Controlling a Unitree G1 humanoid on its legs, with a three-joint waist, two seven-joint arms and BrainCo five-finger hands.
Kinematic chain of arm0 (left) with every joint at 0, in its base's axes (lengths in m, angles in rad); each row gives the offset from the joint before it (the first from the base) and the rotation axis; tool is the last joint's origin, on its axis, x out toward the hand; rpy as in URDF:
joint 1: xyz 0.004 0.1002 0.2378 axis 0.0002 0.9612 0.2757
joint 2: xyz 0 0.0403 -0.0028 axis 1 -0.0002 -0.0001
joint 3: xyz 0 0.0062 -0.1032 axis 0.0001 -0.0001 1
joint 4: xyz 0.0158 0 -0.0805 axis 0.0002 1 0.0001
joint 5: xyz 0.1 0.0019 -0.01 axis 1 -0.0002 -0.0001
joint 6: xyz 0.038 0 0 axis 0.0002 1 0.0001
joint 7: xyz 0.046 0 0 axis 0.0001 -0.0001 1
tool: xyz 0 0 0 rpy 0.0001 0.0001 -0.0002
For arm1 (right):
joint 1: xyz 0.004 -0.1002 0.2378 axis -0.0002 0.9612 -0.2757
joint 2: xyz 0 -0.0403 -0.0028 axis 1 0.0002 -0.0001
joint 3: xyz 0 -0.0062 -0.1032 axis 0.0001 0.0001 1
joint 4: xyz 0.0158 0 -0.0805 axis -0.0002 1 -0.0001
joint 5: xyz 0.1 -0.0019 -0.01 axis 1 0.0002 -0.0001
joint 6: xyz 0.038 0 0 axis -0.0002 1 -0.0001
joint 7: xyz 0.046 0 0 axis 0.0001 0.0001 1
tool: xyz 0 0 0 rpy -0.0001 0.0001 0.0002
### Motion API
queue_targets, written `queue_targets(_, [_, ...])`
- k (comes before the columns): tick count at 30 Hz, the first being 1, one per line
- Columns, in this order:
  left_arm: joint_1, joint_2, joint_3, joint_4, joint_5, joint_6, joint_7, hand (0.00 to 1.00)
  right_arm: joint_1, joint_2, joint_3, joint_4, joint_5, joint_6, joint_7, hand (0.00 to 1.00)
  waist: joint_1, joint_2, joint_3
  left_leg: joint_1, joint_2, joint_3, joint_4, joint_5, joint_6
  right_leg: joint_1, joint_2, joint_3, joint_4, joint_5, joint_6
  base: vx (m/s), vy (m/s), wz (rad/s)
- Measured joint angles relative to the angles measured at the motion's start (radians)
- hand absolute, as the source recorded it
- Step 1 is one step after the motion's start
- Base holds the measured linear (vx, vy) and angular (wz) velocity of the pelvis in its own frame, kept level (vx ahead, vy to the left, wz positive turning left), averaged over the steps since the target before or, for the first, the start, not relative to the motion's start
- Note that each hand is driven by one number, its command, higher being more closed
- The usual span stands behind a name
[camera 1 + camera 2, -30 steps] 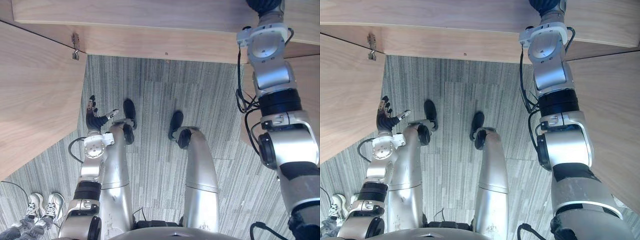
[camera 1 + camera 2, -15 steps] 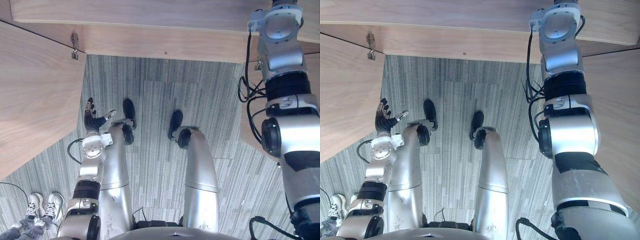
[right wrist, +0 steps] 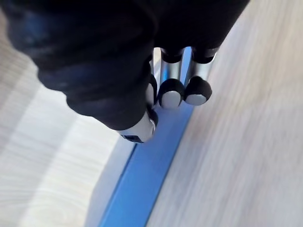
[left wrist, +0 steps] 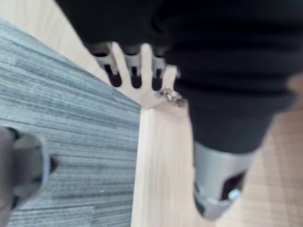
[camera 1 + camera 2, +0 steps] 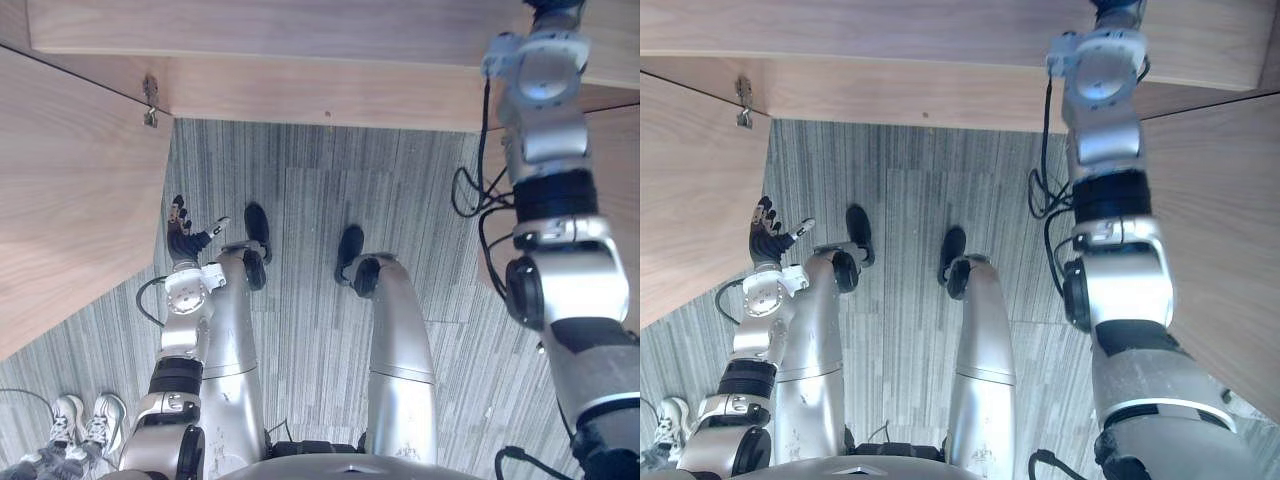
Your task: Walk over to the cabinet, pick up the folder, carry it to the office cabinet, place the folder inside the office cabinet, then close the office cabinet door
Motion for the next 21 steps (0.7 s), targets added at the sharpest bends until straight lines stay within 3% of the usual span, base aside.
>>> queue_targets(10, [0.008,-0.02,-0.01,-0.08,0.042,0.037,0.0,0.0,0.506,0.148,-0.061,-0.539,-0.2,0.014,-0.013,1.0,-0.013,-0.008,-0.007,0.122,0.018,0.01,0.042,-0.057,-0.004,0.121,0.015,0.017,0.012,-0.026,0.004,-0.03,-0.006,-0.06])
queue_targets(14, [0.07,-0.027,-0.011,-0.119,0.073,0.048,-0.003,0.0,0.751,0.219,-0.064,-0.709,-0.249,-0.004,0.012,1.0,-0.031,-0.031,-0.035,0.213,0.023,0.017,0.037,-0.095,-0.014,0.214,0.021,0.021,-0.015,-0.047,0.018,0.03,-0.009,-0.08])
queue_targets(21, [0.227,-0.052,-0.064,-0.115,0.094,0.055,-0.019,0.0,1.099,0.26,0.04,-0.885,-0.251,-0.134,0.113,1.0,-0.045,-0.049,-0.15,0.474,0.041,0.073,-0.088,-0.127,-0.006,0.474,0.035,0.023,-0.206,-0.02,0.034,0.12,0.029,-0.17])
